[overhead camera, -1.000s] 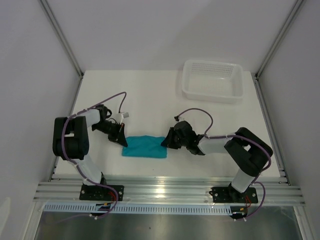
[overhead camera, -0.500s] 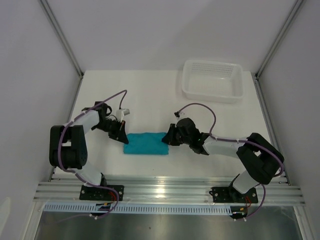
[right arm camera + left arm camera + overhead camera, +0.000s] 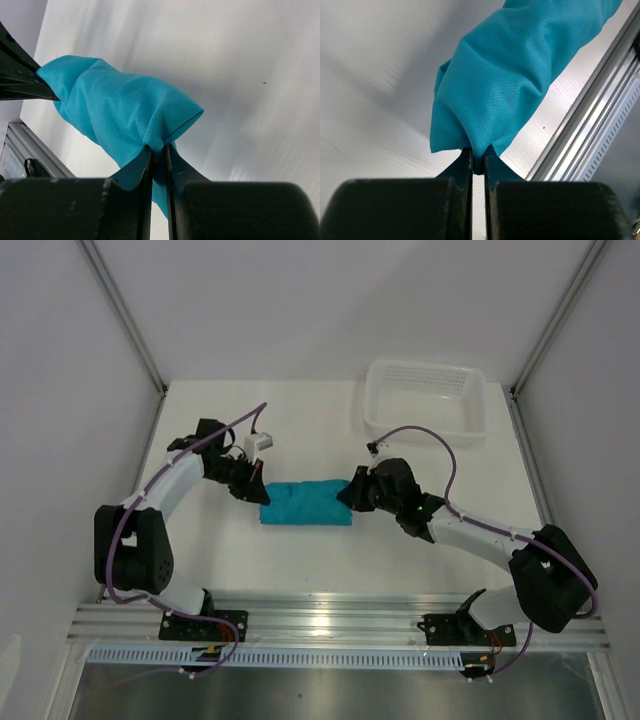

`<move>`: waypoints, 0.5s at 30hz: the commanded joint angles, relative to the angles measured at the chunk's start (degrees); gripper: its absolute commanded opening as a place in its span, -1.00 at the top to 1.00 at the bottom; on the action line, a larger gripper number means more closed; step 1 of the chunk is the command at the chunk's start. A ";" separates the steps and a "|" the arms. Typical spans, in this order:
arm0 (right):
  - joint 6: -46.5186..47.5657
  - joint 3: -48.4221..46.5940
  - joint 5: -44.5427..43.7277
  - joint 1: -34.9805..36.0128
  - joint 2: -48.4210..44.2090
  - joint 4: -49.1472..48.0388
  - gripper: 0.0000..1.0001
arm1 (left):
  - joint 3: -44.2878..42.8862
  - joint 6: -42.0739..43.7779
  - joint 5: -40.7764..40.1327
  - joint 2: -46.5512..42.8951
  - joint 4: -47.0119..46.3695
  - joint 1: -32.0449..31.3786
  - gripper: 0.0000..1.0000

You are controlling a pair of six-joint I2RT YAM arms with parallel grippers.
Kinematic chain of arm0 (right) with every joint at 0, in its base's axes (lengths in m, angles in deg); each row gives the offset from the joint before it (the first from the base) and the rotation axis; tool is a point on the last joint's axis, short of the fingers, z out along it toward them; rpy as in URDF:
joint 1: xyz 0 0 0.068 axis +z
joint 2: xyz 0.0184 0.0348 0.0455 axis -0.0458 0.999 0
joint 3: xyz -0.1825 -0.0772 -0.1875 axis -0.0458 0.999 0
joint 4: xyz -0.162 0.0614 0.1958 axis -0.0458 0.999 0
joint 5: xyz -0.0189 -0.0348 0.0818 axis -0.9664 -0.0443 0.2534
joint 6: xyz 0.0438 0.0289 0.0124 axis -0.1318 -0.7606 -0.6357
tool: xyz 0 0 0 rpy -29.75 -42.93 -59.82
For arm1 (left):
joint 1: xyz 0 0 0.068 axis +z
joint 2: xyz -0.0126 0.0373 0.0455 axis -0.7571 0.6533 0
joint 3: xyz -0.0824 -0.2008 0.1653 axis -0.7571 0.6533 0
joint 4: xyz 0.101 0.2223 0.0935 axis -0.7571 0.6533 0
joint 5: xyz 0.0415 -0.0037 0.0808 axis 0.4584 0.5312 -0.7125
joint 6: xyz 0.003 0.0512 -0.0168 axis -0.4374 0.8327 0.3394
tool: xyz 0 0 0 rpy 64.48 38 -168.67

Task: Roll the t-shirts
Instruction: Place the rolled tshirt into the container

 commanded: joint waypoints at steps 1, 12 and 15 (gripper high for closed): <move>3.45 -2.33 0.47 -1.80 -3.07 1.50 1.00 | -4.57 -2.35 2.99 -0.95 -1.07 -0.44 0.99; 13.73 -13.48 5.83 -17.17 -4.94 4.49 1.00 | -26.44 -11.67 0.44 4.74 -9.14 -7.37 0.99; 16.98 -17.70 5.84 -21.83 -1.43 4.49 1.00 | -32.87 -14.66 -0.88 9.48 -12.05 -10.54 0.99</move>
